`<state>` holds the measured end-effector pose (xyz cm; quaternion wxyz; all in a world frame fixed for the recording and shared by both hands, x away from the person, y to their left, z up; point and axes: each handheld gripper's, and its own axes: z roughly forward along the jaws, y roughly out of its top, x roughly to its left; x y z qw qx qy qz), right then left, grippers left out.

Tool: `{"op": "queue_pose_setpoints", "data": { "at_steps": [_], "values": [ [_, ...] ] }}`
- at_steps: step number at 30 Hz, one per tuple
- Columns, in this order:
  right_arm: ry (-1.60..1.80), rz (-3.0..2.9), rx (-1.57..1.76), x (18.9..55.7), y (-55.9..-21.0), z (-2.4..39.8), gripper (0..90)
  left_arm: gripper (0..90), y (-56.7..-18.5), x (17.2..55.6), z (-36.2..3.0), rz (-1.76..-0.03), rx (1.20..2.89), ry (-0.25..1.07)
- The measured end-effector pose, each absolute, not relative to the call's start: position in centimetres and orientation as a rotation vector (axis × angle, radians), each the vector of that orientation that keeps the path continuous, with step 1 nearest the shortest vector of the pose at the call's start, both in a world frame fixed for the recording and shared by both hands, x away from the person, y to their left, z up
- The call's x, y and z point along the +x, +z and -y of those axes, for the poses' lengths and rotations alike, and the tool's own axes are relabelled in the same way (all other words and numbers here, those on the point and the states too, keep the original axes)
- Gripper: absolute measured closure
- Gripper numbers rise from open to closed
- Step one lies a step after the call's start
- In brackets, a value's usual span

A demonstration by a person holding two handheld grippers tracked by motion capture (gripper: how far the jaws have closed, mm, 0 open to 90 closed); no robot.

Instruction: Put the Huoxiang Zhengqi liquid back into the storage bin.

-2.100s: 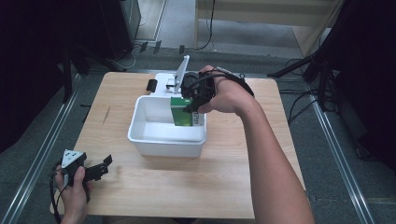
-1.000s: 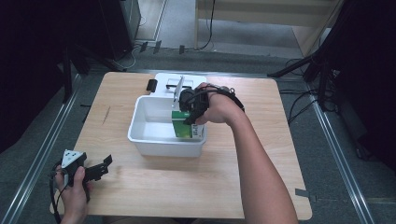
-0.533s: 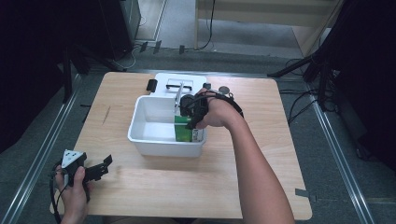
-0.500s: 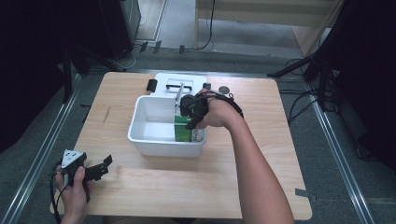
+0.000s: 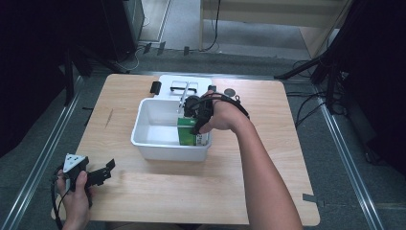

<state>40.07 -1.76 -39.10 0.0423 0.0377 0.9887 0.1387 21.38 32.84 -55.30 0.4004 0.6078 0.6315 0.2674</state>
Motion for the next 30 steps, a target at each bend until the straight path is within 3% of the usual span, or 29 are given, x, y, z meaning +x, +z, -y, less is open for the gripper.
{"op": "queue_pose_setpoints", "data": {
  "at_steps": [8, 19, 30],
  "values": [
    [0.466, -3.007, 0.211, 40.0, -38.4, 1.8, 40.2, 0.1, -55.3, 21.4, -32.8, -1.599, 1.540, 0.677],
    [0.538, -2.924, 0.400, 39.9, -36.5, 2.7, 25.1, 0.1, -55.3, 21.4, -32.8, -1.599, 1.542, 0.674],
    [0.645, -2.810, 0.562, 39.8, -34.9, 4.7, 18.1, 0.1, -55.3, 21.4, -32.8, -1.598, 1.541, 0.678]
  ]
}}
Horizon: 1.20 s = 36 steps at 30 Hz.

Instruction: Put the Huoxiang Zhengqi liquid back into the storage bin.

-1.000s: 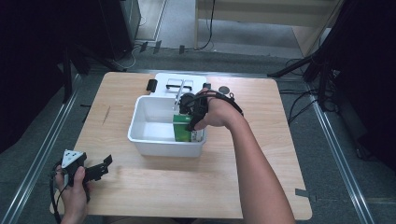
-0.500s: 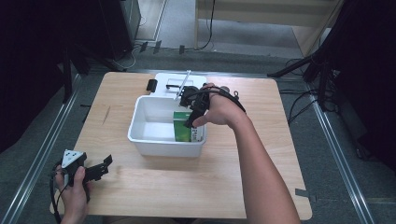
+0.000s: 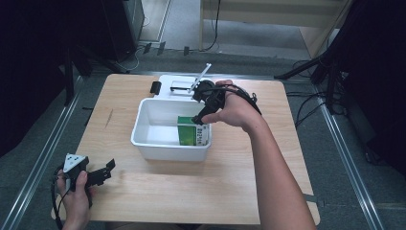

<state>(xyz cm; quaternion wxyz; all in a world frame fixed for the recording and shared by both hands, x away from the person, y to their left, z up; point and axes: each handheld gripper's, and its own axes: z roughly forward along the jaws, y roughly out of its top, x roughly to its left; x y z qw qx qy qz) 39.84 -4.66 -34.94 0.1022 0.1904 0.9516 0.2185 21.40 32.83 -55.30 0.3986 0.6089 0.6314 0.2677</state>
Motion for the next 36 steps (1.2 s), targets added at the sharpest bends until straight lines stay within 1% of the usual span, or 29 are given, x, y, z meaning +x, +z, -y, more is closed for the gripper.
{"op": "queue_pose_setpoints", "data": {
  "at_steps": [7, 13, 17, 23, 24, 36],
  "values": [
    [0.764, -2.640, 0.765, 39.5, -34.8, 6.8, 15.2, 0.1, -55.3, 21.4, -32.8, -1.599, 1.542, 0.678],
    [0.810, -2.563, 0.815, 39.3, -35.2, 8.4, 15.0, 0.1, -55.3, 21.4, -32.8, -1.599, 1.544, 0.679],
    [0.880, -2.471, 0.891, 39.1, -35.4, 10.4, 14.5, 0.1, -55.3, 21.4, -32.8, -1.600, 1.545, 0.679],
    [0.913, -2.399, 0.937, 38.7, -35.9, 12.2, 14.1, 0.1, -55.3, 21.4, -32.8, -1.598, 1.542, 0.683],
    [0.926, -2.367, 0.975, 38.4, -36.2, 13.1, 13.8, 0.1, -55.3, 21.4, -32.8, -1.598, 1.541, 0.684],
    [0.973, -2.245, 1.082, 37.0, -38.0, 17.6, 13.8, 0.1, -55.3, 21.4, -32.8, -1.599, 1.543, 0.682]
  ]
}}
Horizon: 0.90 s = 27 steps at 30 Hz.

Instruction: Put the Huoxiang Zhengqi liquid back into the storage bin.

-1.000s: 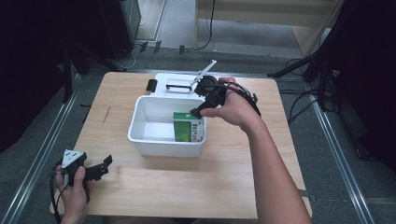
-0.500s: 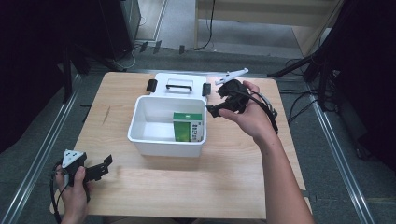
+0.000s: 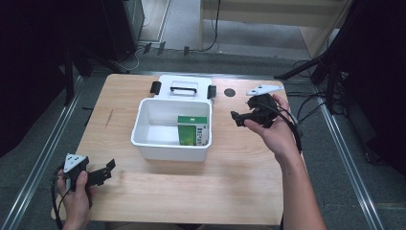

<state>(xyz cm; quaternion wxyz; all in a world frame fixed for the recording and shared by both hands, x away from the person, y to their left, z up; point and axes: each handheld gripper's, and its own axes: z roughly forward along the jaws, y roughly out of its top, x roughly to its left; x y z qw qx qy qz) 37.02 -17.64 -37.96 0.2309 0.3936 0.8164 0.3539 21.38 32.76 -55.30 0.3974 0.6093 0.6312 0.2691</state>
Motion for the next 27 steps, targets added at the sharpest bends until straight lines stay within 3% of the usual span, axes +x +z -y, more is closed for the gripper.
{"op": "queue_pose_setpoints", "data": {
  "at_steps": [27],
  "values": [
    [0.984, -2.062, 1.323, 32.7, -43.3, 28.1, 14.0, 0.1, -55.3, 21.4, -32.8, -1.598, 1.548, 0.683]
  ]
}}
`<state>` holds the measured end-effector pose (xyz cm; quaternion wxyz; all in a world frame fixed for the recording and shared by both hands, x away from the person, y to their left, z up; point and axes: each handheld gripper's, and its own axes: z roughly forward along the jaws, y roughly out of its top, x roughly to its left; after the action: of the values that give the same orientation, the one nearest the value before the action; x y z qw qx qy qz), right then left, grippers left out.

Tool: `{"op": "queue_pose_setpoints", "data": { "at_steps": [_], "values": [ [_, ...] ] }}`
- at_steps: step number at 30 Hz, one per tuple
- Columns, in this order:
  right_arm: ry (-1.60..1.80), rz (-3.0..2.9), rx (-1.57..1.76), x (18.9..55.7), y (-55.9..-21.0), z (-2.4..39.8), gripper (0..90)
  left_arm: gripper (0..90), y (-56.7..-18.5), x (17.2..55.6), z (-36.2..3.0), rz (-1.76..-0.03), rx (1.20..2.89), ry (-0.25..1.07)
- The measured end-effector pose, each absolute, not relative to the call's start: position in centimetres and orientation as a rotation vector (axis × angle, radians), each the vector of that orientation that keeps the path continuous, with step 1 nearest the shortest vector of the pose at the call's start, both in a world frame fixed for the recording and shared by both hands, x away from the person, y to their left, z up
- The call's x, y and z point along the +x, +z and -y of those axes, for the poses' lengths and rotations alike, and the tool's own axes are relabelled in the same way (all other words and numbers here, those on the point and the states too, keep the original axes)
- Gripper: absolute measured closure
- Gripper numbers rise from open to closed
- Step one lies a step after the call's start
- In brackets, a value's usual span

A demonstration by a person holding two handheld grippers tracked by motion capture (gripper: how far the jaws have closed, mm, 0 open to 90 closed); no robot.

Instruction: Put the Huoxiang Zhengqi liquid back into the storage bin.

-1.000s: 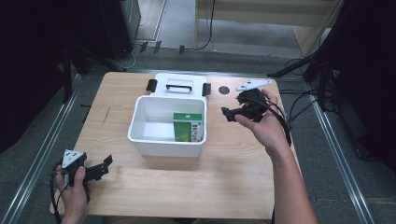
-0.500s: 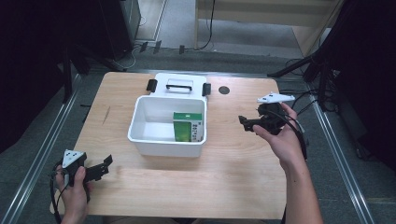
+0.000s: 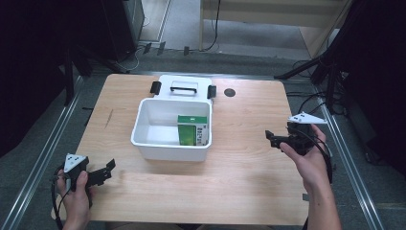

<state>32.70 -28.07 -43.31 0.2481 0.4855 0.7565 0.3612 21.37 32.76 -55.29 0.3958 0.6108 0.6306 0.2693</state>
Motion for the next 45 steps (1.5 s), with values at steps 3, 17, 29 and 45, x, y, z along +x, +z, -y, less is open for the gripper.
{"op": "queue_pose_setpoints", "data": {
  "at_steps": [3, 17, 29, 45],
  "values": [
    [0.985, -2.047, 1.335, 32.3, -43.9, 28.8, 14.1, 0.1, -55.3, 21.4, -32.8, -1.599, 1.547, 0.683],
    [1.023, -1.953, 1.394, 28.9, -47.7, 32.6, 14.6, 0.1, -55.3, 21.4, -32.8, -1.601, 1.548, 0.679],
    [1.137, -1.786, 1.432, 24.2, -51.8, 35.8, 14.2, 0.1, -55.3, 21.4, -32.8, -1.607, 1.546, 0.685],
    [1.321, -1.735, 1.562, 20.9, -54.4, 37.0, 15.5, 0.1, -55.3, 21.4, -32.9, -1.607, 1.546, 0.670]
  ]
}}
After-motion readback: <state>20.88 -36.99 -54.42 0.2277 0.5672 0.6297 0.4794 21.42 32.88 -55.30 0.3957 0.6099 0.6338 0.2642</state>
